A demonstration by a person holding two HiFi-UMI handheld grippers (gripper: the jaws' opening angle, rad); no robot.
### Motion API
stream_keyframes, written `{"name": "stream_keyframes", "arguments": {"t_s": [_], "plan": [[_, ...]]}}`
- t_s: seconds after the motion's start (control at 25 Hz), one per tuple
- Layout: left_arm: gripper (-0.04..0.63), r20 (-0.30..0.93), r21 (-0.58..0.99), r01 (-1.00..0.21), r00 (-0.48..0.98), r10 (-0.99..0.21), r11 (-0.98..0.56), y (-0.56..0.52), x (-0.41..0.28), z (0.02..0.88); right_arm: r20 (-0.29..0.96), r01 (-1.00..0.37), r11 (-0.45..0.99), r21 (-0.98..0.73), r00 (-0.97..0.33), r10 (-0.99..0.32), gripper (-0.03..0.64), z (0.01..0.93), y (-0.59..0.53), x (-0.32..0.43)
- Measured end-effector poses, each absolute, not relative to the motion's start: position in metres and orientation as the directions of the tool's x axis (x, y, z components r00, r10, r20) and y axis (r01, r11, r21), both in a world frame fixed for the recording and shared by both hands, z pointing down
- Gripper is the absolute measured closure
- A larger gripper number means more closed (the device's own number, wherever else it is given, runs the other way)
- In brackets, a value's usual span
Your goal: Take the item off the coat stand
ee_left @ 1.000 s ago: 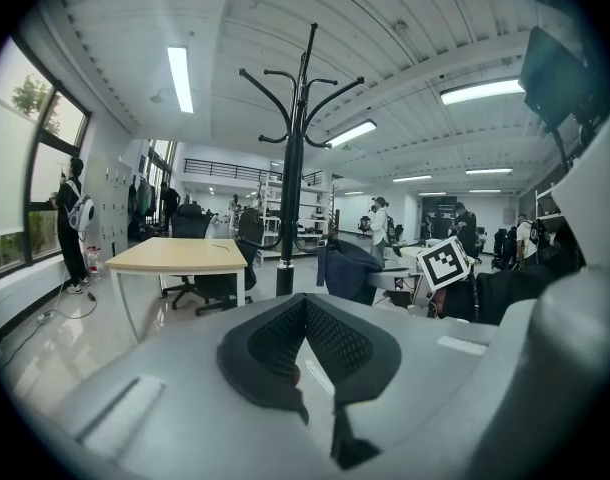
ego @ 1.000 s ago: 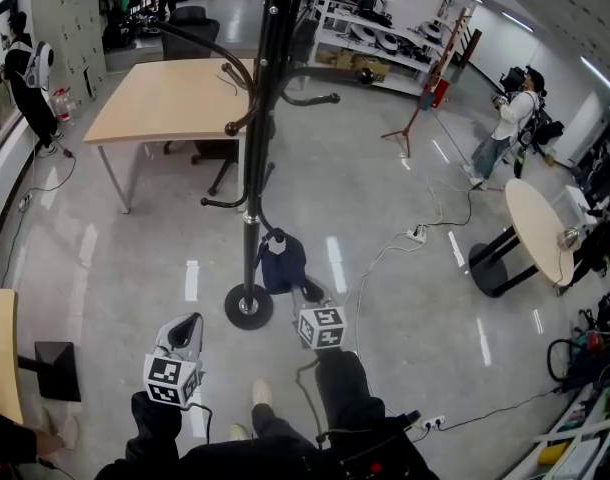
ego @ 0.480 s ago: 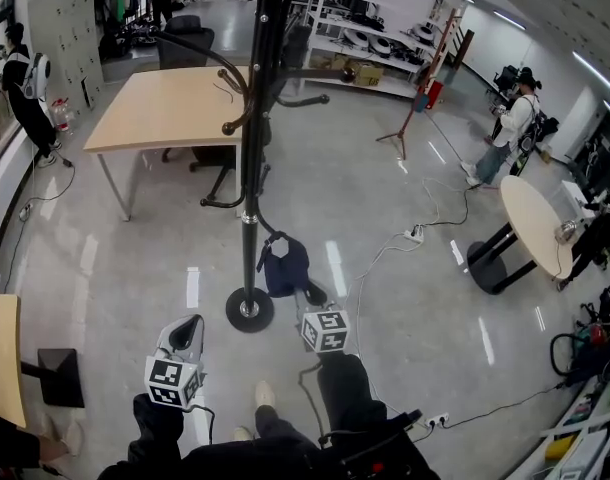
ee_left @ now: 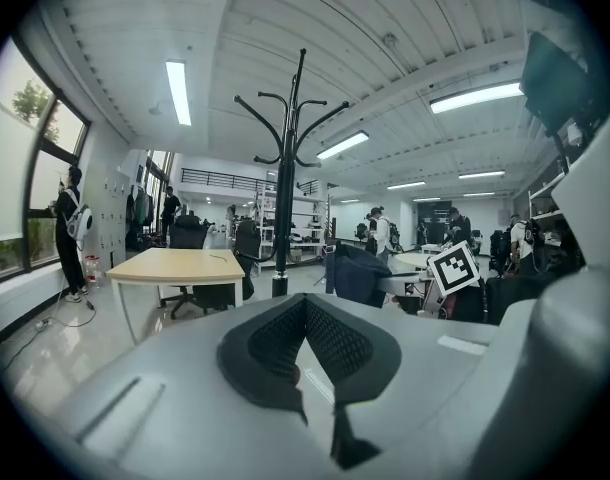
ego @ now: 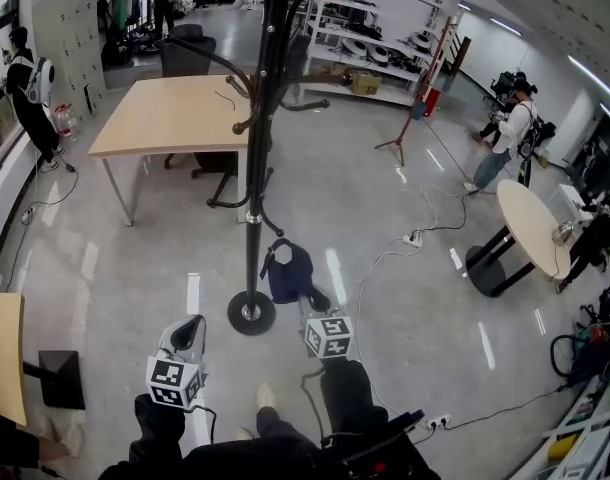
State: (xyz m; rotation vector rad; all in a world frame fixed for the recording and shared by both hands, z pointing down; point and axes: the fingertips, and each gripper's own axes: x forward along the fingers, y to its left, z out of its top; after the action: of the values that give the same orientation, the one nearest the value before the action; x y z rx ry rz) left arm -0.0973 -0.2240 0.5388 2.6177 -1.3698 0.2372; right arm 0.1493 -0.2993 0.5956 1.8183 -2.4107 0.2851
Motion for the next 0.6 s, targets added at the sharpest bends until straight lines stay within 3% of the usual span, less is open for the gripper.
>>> {"name": "stream_keyframes", "arguments": {"t_s": [0.6], "plan": [[0.594, 0.169, 0.078, -0.825, 0.565, -0.808, -0.560, -0.194, -0.124, 0.522, 0.177, -0.966, 0.243, -0.088, -0.255, -0.951, 0.568, 0.575, -0.252, 0.130]]}}
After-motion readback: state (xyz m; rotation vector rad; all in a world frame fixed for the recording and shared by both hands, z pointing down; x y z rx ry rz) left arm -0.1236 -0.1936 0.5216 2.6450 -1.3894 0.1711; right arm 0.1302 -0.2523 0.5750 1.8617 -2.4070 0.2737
